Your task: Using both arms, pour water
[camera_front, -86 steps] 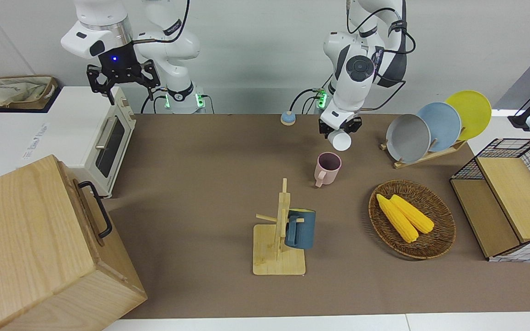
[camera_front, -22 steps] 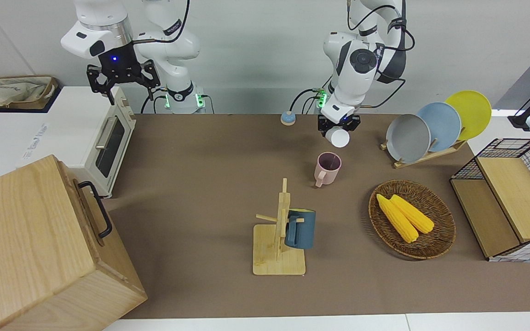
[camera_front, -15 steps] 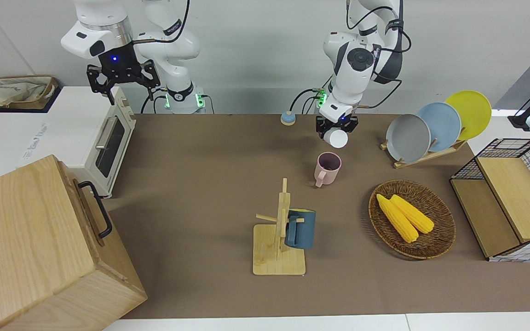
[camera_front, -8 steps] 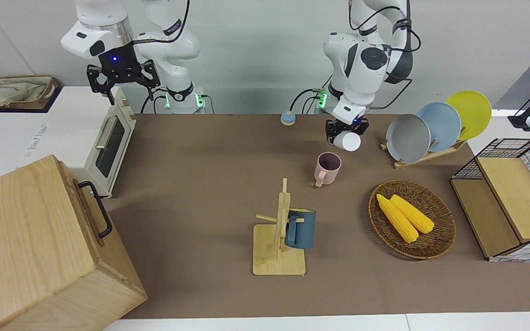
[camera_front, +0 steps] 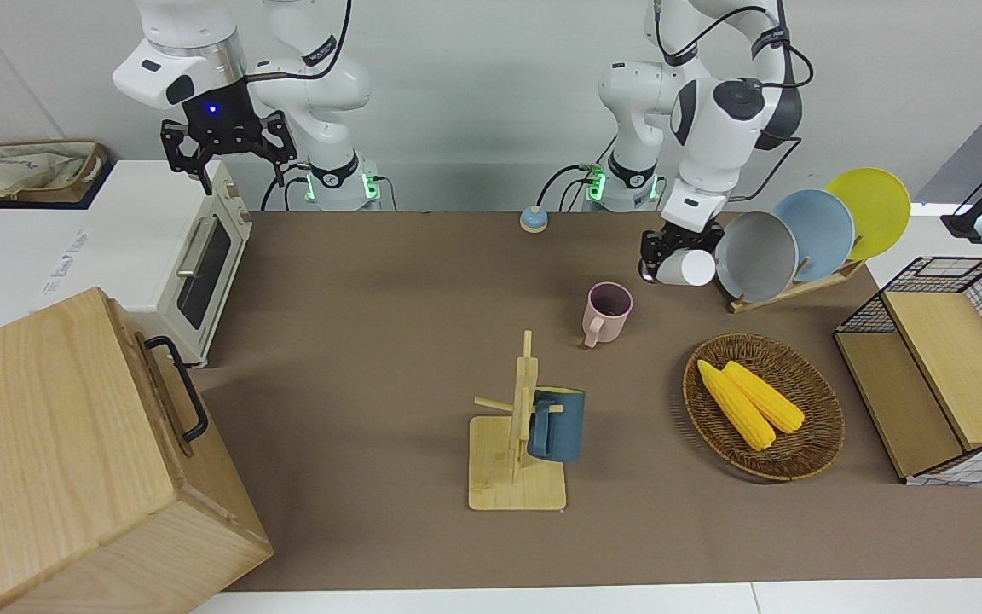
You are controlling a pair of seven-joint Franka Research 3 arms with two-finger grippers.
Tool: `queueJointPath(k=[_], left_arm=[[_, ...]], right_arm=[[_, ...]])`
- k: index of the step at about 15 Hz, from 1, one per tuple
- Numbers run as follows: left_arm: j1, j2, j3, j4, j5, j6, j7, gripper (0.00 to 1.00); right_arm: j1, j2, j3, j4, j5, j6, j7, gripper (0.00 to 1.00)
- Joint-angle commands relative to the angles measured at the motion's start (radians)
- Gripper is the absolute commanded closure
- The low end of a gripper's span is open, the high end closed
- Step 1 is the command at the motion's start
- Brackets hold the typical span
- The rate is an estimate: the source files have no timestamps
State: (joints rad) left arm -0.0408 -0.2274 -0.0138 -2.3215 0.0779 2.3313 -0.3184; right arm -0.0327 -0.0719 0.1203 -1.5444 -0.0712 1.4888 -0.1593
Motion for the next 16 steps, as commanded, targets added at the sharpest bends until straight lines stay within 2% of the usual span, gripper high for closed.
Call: queueJointPath(k=[1,7,10,13,16], left_arm=[[0.068,0.025,-0.009,0.083,0.083,0.051,-0.051,1.00],[0.163,0.079,-0.009,0.263,0.088,0.051,-0.033,1.00],[0.219,0.091,-0.009,0.309,0.088,0.051,0.007,1.00],[0.249,0.128,-0.008,0.369,0.088,0.051,0.018,1.00],[0.278,0.169,-0.008,0.430,0.076,0.051,0.082,1.00]], right_arm=[[-0.003,-0.005,0.001,-0.005,0.001,-0.010,-0.017,0.009],[-0.003,-0.005,0.001,-0.005,0.001,-0.010,-0.017,0.009],[-0.003,-0.005,0.001,-0.005,0.001,-0.010,-0.017,0.009],[-0.003,-0.005,0.001,-0.005,0.001,-0.010,-0.017,0.009],[-0.003,-0.005,0.001,-0.006,0.001,-0.010,-0.017,0.009]])
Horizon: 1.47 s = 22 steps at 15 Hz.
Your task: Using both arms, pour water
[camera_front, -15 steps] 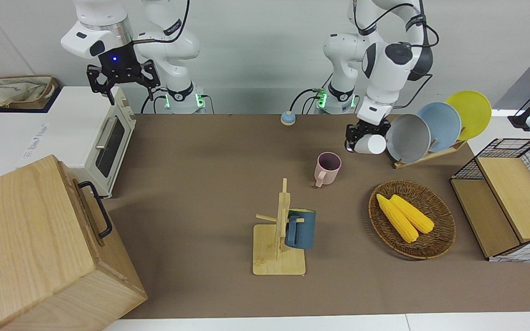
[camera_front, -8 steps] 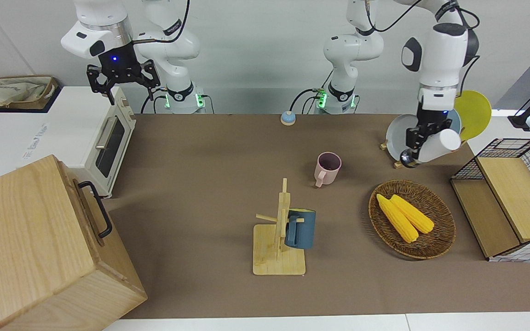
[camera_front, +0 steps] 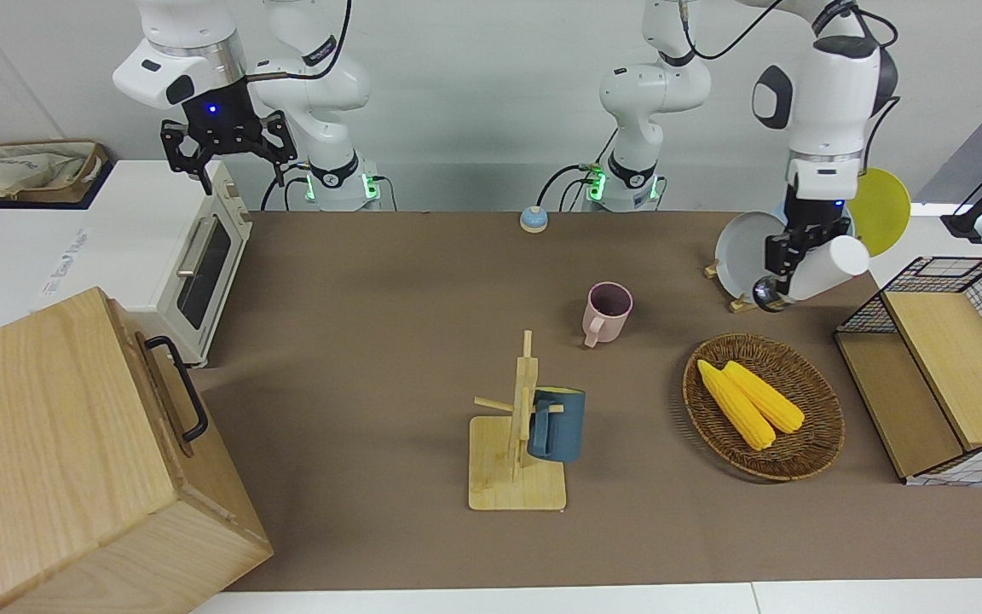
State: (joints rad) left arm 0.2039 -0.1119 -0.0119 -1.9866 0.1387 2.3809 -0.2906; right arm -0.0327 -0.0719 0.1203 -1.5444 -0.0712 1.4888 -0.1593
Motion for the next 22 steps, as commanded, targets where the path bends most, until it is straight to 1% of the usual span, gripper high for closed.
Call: queueJointPath(k=[1,3,5,7,8,10,12,15,17,20,22], left_arm=[[0.046,0.061,-0.008,0.110,0.012,0.003,0.074,1.00],[0.095,0.086,-0.008,0.158,-0.002,0.003,0.132,1.00],[0.110,0.112,-0.007,0.201,-0.092,0.003,0.230,1.00],[0.129,0.139,0.015,0.258,-0.163,0.001,0.322,1.00],[0.138,0.150,0.019,0.271,-0.183,0.001,0.355,1.00],[0.169,0.172,0.021,0.276,-0.206,0.004,0.421,1.00],[0.202,0.204,0.020,0.299,-0.258,0.006,0.520,1.00],[0.244,0.261,0.021,0.330,-0.407,0.032,0.687,1.00],[0.268,0.291,0.020,0.342,-0.487,0.055,0.775,1.00],[0.304,0.314,0.018,0.353,-0.554,0.078,0.887,1.00],[0.310,0.321,0.020,0.351,-0.622,0.110,0.973,1.00]], right_arm=[[-0.003,-0.005,0.001,-0.005,0.001,-0.010,-0.017,0.009],[-0.003,-0.005,0.001,-0.005,0.001,-0.010,-0.017,0.009],[-0.003,-0.005,0.001,-0.005,0.001,-0.010,-0.017,0.009],[-0.003,-0.005,0.001,-0.005,0.001,-0.010,-0.017,0.009],[-0.003,-0.005,0.001,-0.005,0.001,-0.010,-0.017,0.009],[-0.003,-0.005,0.001,-0.005,0.001,-0.010,-0.017,0.009],[-0.003,-0.005,0.001,-0.006,0.001,-0.010,-0.017,0.009],[-0.003,-0.005,0.001,-0.005,0.001,-0.010,-0.017,0.009],[-0.003,-0.005,0.001,-0.005,0.001,-0.010,-0.017,0.009],[-0.003,-0.005,0.001,-0.005,0.001,-0.010,-0.017,0.009],[-0.003,-0.005,0.001,-0.005,0.001,-0.010,-0.017,0.009]])
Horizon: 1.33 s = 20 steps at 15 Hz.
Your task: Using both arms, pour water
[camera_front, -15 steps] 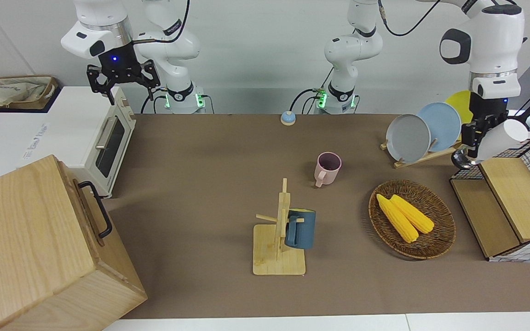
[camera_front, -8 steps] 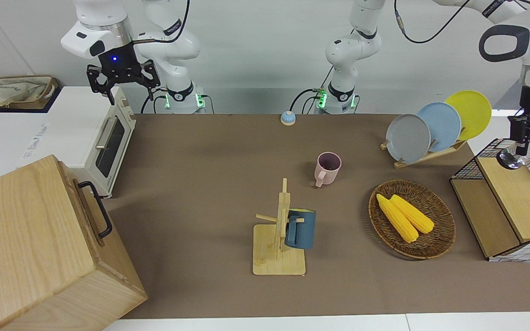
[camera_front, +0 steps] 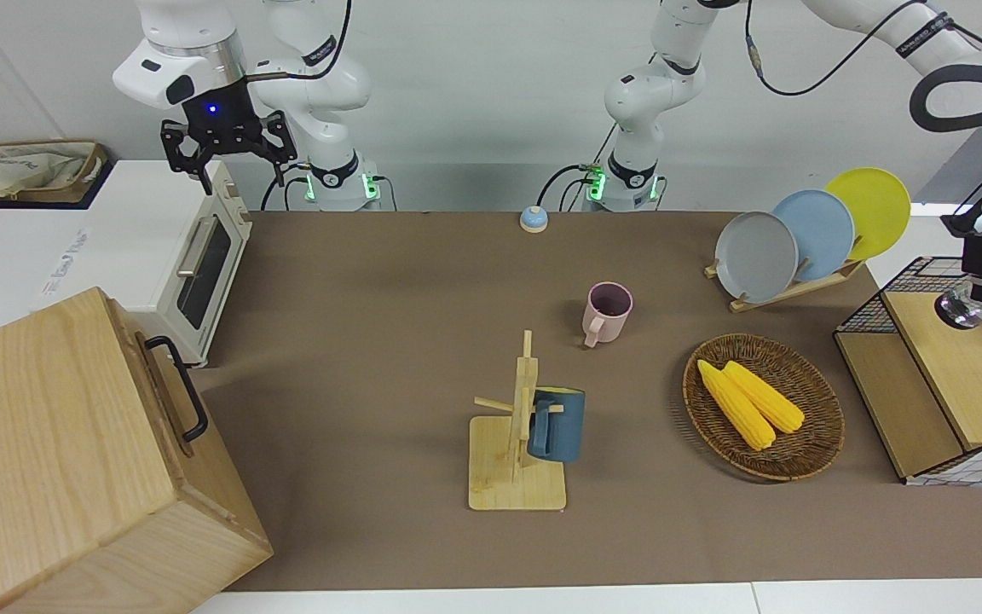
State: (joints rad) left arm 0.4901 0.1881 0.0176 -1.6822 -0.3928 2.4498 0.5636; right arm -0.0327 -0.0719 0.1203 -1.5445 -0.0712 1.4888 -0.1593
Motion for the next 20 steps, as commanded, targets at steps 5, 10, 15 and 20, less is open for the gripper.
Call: queueJointPath(k=[5,10,15,20], left_arm=[[0.047,0.057,-0.011,0.045,-0.262,0.077,0.341,1.00],[0.047,0.082,-0.011,0.039,-0.271,0.087,0.360,1.00],[0.047,0.109,-0.013,0.039,-0.273,0.106,0.384,1.00],[0.050,0.132,-0.015,0.039,-0.331,0.106,0.446,1.00]], right_arm=[[-0.004,-0.005,0.001,-0.005,0.001,-0.010,-0.017,0.009],[-0.003,-0.005,0.001,-0.005,0.001,-0.010,-0.017,0.009],[-0.003,-0.005,0.001,-0.005,0.001,-0.010,-0.017,0.009],[-0.004,-0.005,0.001,-0.005,0.001,-0.010,-0.017,0.009]])
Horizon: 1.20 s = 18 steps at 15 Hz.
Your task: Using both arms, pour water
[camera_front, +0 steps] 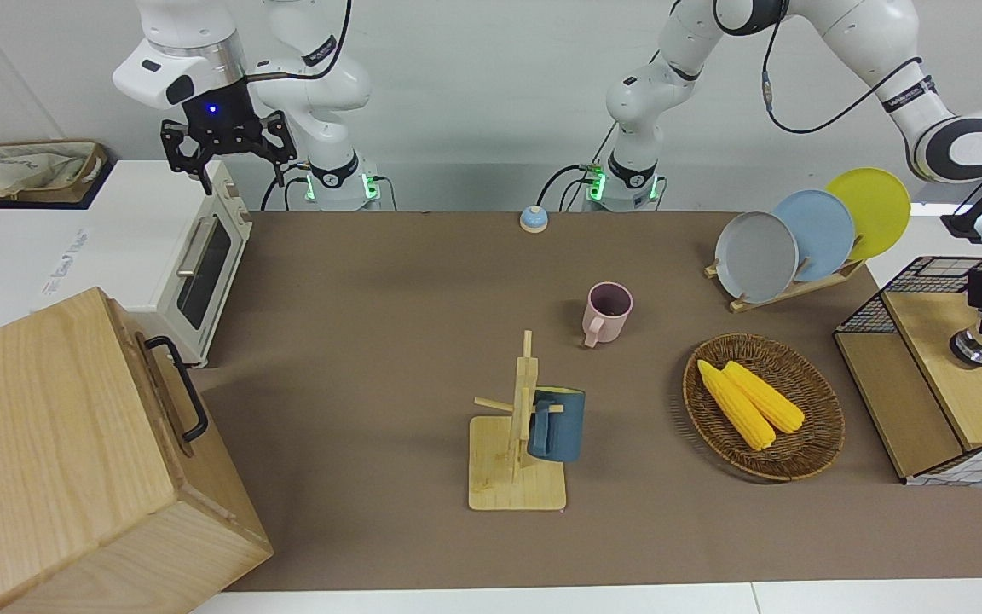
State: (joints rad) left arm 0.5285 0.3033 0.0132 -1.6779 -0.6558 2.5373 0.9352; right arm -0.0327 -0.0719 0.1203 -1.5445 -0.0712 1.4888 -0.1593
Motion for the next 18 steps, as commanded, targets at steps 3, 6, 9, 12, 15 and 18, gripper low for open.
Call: queueJointPath(k=[3,6,9,12,15,18], left_arm=[[0.019,0.025,-0.010,0.033,-0.114,0.018,0.135,1.00],[0.021,0.030,-0.012,0.033,-0.119,0.018,0.146,1.00],[0.019,0.031,-0.015,0.033,-0.120,0.018,0.146,0.99],[0.019,0.031,-0.015,0.033,-0.119,0.018,0.146,0.15],[0.018,0.030,-0.015,0.033,-0.119,0.020,0.146,0.00],[0.004,0.027,-0.015,0.033,-0.114,0.020,0.125,0.00]], right_arm=[[-0.003,-0.005,0.001,-0.005,0.001,-0.010,-0.017,0.009],[-0.003,-0.005,0.001,-0.006,0.001,-0.010,-0.017,0.009],[-0.004,-0.005,0.001,-0.005,0.001,-0.010,-0.017,0.009],[-0.003,-0.005,0.001,-0.005,0.001,-0.010,-0.017,0.009],[-0.003,-0.005,0.001,-0.005,0.001,-0.010,-0.017,0.009],[-0.003,-0.005,0.001,-0.005,0.001,-0.010,-0.017,0.009]])
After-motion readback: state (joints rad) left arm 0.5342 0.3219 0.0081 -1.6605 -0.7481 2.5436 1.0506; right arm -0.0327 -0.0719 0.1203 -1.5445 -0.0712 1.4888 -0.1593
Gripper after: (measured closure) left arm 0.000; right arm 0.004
